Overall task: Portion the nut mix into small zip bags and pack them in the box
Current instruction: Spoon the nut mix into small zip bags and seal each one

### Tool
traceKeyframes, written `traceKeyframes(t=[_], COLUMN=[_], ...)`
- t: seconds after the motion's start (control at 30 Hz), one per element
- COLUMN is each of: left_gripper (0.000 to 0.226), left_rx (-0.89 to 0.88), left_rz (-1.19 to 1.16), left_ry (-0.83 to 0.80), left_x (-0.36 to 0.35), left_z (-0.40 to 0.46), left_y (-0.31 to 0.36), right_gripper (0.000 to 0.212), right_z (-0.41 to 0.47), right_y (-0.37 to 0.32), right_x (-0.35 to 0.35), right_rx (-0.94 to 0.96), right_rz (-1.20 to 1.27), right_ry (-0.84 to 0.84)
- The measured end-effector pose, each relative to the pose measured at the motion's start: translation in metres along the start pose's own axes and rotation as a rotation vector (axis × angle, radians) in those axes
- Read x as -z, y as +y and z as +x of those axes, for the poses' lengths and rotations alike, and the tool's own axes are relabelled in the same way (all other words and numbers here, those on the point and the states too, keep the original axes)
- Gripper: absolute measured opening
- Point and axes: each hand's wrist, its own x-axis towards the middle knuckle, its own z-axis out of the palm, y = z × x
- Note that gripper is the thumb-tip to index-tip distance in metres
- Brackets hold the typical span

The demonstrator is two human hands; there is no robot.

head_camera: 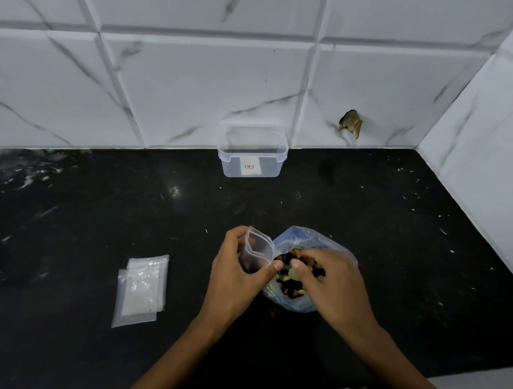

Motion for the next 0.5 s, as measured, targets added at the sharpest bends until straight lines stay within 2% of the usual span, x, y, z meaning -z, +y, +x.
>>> traceKeyframes(t=[0.03, 0.1, 0.2, 0.27, 0.33, 0.4, 0.5], left_gripper=[0.063, 0.060, 0.059, 0.062, 0.061, 0.047, 0.026], left_rx=[-0.009, -0.032, -0.071, -0.066, -0.067, -0.093, -0.139], left_rz=[-0.011, -0.029, -0.013, -0.042, -0.075, -0.102, -0.142], left_ry=[0.011, 0.030, 0.060, 0.038, -0.004, -0.028, -0.036], left_x=[-0.001, -0.003, -0.002, 0.005, 0.016, 0.029, 0.044], left_z=[0.000, 0.001, 0.004, 0.005, 0.007, 0.012, 0.021], left_y=[0.005, 0.014, 0.027, 0.033, 0.037, 0.038, 0.043], right_gripper=[0.016, 0.021, 0.014, 0.007, 0.008, 0.012, 0.017], right_z=[0.001, 0.003, 0.014, 0.024, 0.034, 0.044, 0.053], right_y=[-0.015, -0.041, -0.054, -0.053, -0.050, -0.048, -0.048], right_x=[0.006, 0.013, 0.014, 0.015, 0.019, 0.025, 0.034], right_rx=[0.001, 0.005, 0.091, 0.149, 0.211, 0.286, 0.357], right_rz=[0.157, 0.292, 0.273, 0.259, 0.264, 0.274, 0.238], right_ry=[-0.056, -0.149, -0.086, -0.015, 0.003, -0.004, -0.102])
